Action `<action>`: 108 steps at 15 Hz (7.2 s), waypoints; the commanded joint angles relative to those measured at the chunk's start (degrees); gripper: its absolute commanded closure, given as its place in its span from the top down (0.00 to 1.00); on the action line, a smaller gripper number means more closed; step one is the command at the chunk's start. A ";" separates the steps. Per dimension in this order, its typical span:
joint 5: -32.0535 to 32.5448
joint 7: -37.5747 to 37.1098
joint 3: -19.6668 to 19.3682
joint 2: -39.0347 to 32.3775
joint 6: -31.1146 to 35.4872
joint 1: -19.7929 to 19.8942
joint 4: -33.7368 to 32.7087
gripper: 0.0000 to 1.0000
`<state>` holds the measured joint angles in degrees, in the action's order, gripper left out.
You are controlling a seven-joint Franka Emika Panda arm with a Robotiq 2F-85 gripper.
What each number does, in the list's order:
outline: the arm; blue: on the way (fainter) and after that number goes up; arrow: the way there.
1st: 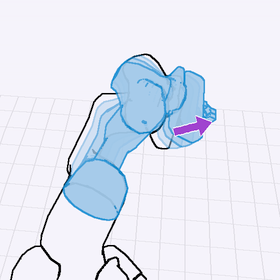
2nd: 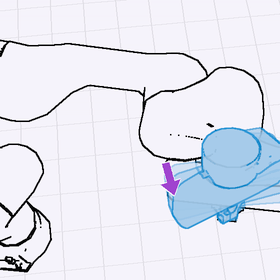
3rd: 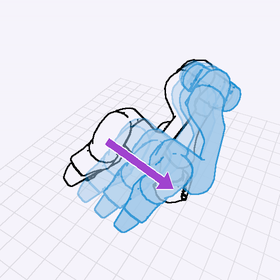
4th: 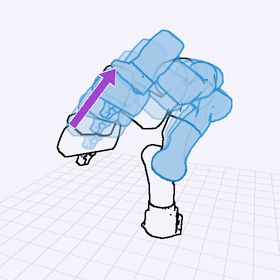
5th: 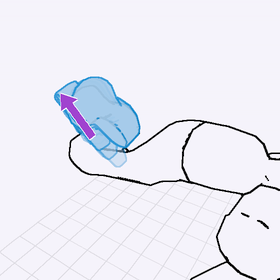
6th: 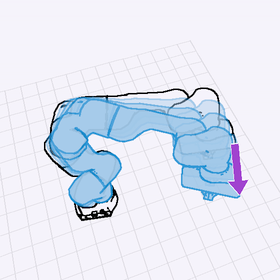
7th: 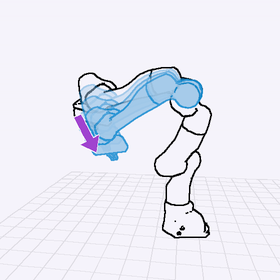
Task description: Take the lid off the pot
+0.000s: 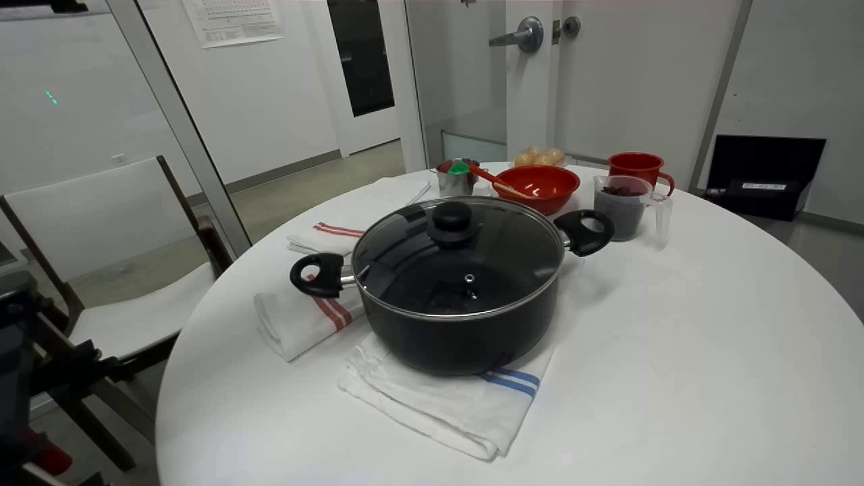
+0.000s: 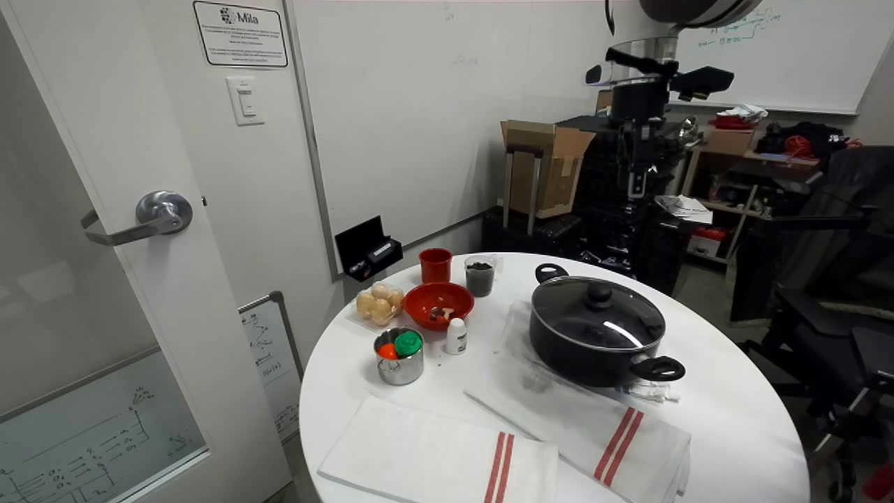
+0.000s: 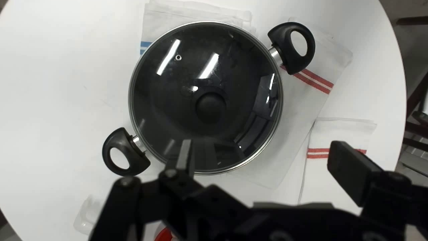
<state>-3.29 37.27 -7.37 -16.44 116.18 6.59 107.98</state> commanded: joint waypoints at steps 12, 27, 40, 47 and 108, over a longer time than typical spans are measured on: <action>1.76 -11.41 3.95 -14.11 13.90 2.90 -2.15 1.00; 1.93 -17.02 4.42 -21.24 17.11 3.70 -2.36 1.00; 2.10 -18.20 4.68 -21.88 16.92 3.63 -2.43 0.69; 2.20 -18.29 4.69 -21.54 17.28 3.76 -2.12 0.25; 37.81 23.35 14.70 -21.83 21.25 -16.02 -4.52 0.25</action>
<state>33.55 58.03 6.68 -37.41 135.26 -9.51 103.29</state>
